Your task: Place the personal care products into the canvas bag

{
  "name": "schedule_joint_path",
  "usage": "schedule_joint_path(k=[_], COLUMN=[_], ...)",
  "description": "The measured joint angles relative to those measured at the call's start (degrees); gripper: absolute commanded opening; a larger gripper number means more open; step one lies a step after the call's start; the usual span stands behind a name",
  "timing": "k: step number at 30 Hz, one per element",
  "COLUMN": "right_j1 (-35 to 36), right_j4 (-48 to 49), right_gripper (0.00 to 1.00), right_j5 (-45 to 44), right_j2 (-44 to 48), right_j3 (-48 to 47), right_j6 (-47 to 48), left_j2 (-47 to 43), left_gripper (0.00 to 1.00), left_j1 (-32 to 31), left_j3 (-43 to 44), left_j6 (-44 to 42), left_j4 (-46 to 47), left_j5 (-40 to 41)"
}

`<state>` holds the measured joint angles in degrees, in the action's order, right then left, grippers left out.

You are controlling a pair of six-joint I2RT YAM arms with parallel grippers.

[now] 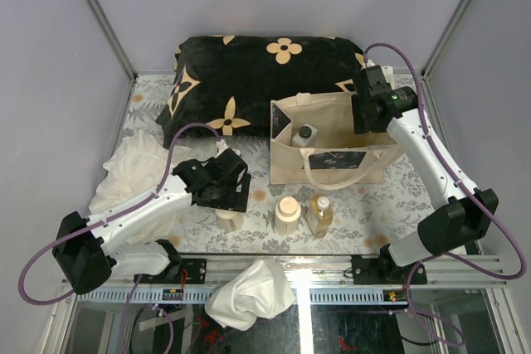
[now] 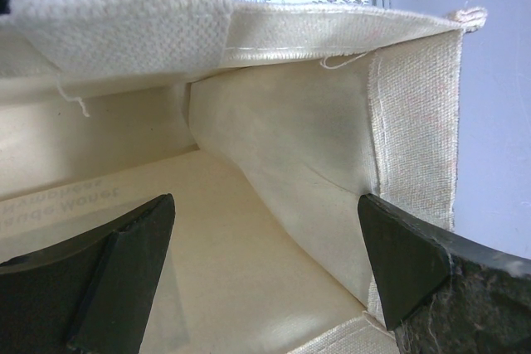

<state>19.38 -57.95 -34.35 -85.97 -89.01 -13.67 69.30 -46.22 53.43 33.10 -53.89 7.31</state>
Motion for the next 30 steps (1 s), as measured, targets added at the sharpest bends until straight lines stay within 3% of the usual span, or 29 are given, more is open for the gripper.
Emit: schedule_joint_path(k=[4,8,13,14,24,30], right_j1=[0.0,0.0,0.0,0.0,0.0,0.0], right_j4=[0.0,0.0,0.0,0.0,0.0,0.0], right_gripper=[0.99,0.99,0.99,0.99,0.99,0.99], right_j5=[0.0,0.0,0.0,0.0,0.0,0.0], right_j2=[0.0,0.0,0.0,0.0,0.2,0.4], right_j3=[0.2,0.3,0.5,0.6,0.9,1.2], right_j6=[0.0,0.0,0.0,0.0,0.0,0.1], left_j2=[-0.1,0.2,0.3,0.4,1.2,1.5], left_gripper=[0.79,0.51,0.04,0.0,0.0,0.0], left_j1=[0.0,0.0,-0.1,-0.1,-0.1,0.3], left_j3=[-1.1,-1.5,-1.5,-1.5,1.4,21.9], left_j6=[0.3,0.9,0.7,0.7,0.1,-2.2], left_j4=[-0.1,0.2,0.4,0.4,-1.8,-9.6], left_j5=[-0.1,-1.0,-1.0,-1.0,-1.3,-1.9])
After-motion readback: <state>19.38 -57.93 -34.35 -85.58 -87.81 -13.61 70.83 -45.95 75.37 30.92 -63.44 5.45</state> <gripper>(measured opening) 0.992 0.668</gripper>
